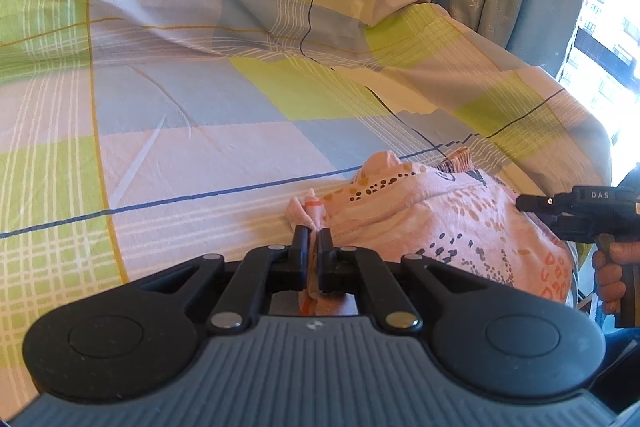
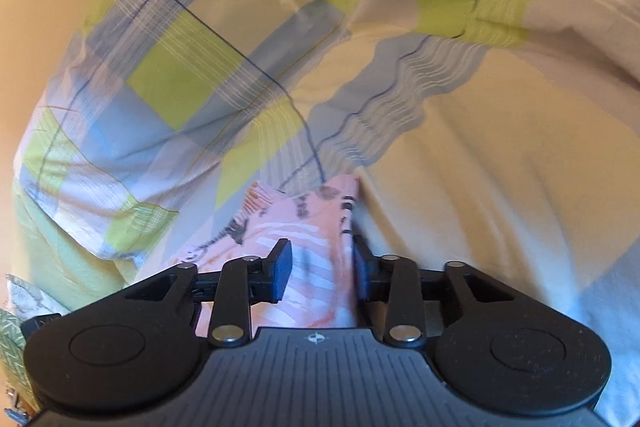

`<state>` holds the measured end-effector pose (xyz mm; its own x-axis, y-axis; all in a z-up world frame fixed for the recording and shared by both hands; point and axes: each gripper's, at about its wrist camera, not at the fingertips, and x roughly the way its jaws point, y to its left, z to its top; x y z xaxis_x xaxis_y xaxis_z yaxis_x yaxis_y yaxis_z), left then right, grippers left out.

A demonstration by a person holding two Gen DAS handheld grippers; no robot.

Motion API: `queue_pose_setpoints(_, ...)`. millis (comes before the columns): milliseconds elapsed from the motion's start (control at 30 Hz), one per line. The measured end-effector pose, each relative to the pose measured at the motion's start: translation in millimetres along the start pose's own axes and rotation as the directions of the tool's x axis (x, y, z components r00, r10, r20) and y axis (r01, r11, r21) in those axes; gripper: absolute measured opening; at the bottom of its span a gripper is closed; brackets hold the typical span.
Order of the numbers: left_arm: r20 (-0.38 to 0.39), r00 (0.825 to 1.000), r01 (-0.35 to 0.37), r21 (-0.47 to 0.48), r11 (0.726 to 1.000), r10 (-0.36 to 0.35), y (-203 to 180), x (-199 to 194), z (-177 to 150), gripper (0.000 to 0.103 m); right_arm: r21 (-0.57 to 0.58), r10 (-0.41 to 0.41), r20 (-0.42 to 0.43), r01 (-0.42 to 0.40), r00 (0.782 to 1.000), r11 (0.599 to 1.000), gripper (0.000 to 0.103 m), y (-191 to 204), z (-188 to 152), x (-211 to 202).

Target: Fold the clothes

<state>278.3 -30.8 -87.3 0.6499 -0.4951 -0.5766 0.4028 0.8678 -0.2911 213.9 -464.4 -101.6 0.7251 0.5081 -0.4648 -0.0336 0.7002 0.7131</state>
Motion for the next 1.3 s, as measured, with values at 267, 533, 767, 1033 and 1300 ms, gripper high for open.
queue_pose_setpoints(267, 0.007, 1.0, -0.018, 0.027, 0.999, 0.018, -5, -1, -1, 0.001, -0.1, -0.038, -0.005, 0.038, 0.999, 0.994, 0.011, 16, 1, 9)
queue_pose_setpoints(533, 0.096, 0.993, -0.072, 0.012, 0.997, 0.071, -2, -14, 4, 0.001, -0.284, -0.084, 0.199, 0.139, 0.976, 0.949, 0.003, 50, 16, 4)
queue_pose_setpoints(767, 0.056, 0.996, -0.064, 0.005, 0.998, 0.064, 1, -8, 1, 0.001, -0.142, -0.069, 0.06, 0.076, 0.996, 0.987, 0.049, 21, 16, 9)
queue_pose_setpoints(1033, 0.028, 0.998, -0.057, 0.016, 0.998, 0.056, 0, -3, -1, 0.001, -0.166, -0.08, -0.023, 0.075, 0.997, 0.983, 0.006, 26, 6, 15)
queue_pose_setpoints(1300, 0.218, 0.972, -0.094, 0.023, 0.995, 0.086, -4, -32, 9, 0.001, -0.378, -0.038, 0.208, 0.116, 0.978, 0.918, 0.004, 75, 11, -3)
